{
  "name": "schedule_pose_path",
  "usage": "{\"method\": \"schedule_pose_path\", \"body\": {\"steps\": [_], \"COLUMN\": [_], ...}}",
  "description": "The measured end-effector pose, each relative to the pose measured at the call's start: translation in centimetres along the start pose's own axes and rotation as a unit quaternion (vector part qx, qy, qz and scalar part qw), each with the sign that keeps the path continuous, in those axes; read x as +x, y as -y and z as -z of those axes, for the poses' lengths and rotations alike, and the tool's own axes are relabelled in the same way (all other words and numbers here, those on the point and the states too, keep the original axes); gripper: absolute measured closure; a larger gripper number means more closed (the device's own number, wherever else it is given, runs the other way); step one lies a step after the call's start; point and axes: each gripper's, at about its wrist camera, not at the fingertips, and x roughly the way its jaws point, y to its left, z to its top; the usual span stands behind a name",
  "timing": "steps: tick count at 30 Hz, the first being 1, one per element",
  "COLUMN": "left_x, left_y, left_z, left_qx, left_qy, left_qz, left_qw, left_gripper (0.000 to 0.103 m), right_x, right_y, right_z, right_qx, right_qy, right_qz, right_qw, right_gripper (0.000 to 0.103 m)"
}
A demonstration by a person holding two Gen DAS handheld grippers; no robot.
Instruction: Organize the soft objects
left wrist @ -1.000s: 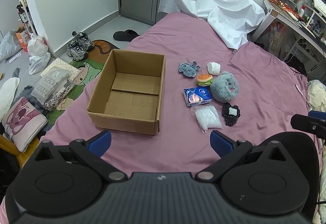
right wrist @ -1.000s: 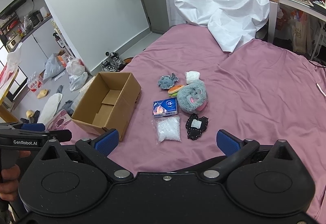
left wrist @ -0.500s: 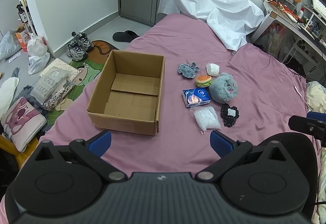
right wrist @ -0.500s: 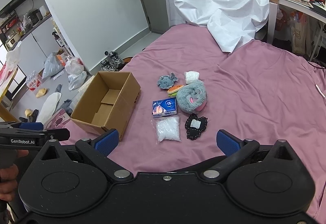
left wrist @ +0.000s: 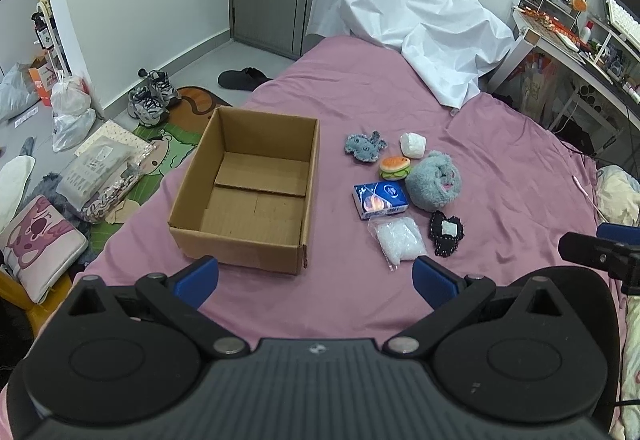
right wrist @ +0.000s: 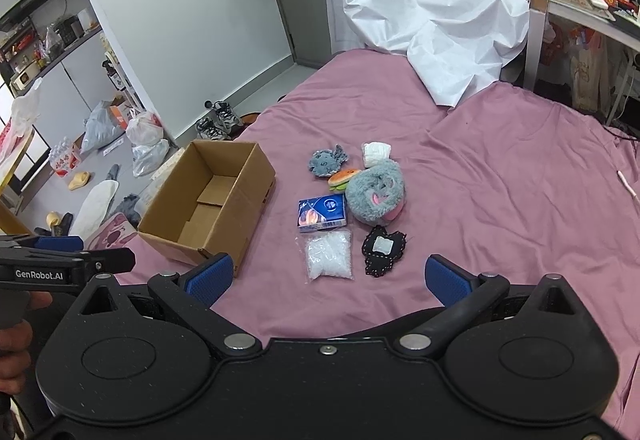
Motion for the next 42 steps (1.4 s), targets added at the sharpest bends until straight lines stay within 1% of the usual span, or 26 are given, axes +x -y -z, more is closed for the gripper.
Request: {"method": "schedule_pose_path", "body": {"steps": [9, 15, 23, 26, 29, 31, 33, 37, 40, 42], "left_x": [1.6, 2.8, 5.0, 6.1, 7.2, 7.9, 8.5, 9.8, 11.2, 12.2], "left_y": [0.7, 2.1, 3.4, 4.0, 4.6, 5.1, 5.5, 5.9, 6.1, 6.0], "left_z": [0.0, -0.1, -0.5, -0.7, -0.8, -0.8, -0.7, -0.9, -1.0, -1.0], "left_qx": [-0.001, 0.001, 0.005, 0.004, 0.006, 0.010, 0.012, 0.010, 0.008, 0.002], "left_qy": [0.004, 0.006, 0.003, 0.003, 0.000, -0.002, -0.002, -0.005, -0.013, -0.020], "left_qz": [0.015, 0.031, 0.039, 0.041, 0.047, 0.051, 0.052, 0.059, 0.059, 0.064], "left_qw": [0.9999, 0.9995, 0.9992, 0.9992, 0.9989, 0.9987, 0.9986, 0.9982, 0.9981, 0.9977], "left_gripper": [0.001, 0.001, 0.001, 0.003, 0.003, 0.003, 0.003, 0.003, 0.004, 0.006], "right_x": [0.4, 0.5, 2.2, 2.7, 3.2, 3.5, 3.9, 4.8, 5.6, 6.2], "right_y": [0.5, 1.9, 4.3, 5.0, 5.9, 6.4, 6.9, 7.9, 8.7, 9.0], "right_z": [0.1, -0.3, -0.2, -0.1, 0.0, 0.0, -0.1, 0.0, 0.0, 0.1], "right_qx": [0.006, 0.024, 0.062, 0.070, 0.079, 0.085, 0.092, 0.111, 0.129, 0.140], "right_qy": [0.008, 0.028, 0.018, 0.015, 0.011, 0.009, 0.006, 0.003, -0.001, -0.004], "right_qz": [-0.003, -0.002, 0.015, 0.019, 0.023, 0.020, 0.016, 0.015, 0.009, 0.004], "right_qw": [1.000, 0.999, 0.998, 0.997, 0.997, 0.996, 0.996, 0.994, 0.992, 0.990], "right_gripper": [0.000, 0.000, 0.002, 0.007, 0.010, 0.012, 0.016, 0.016, 0.020, 0.022]}}
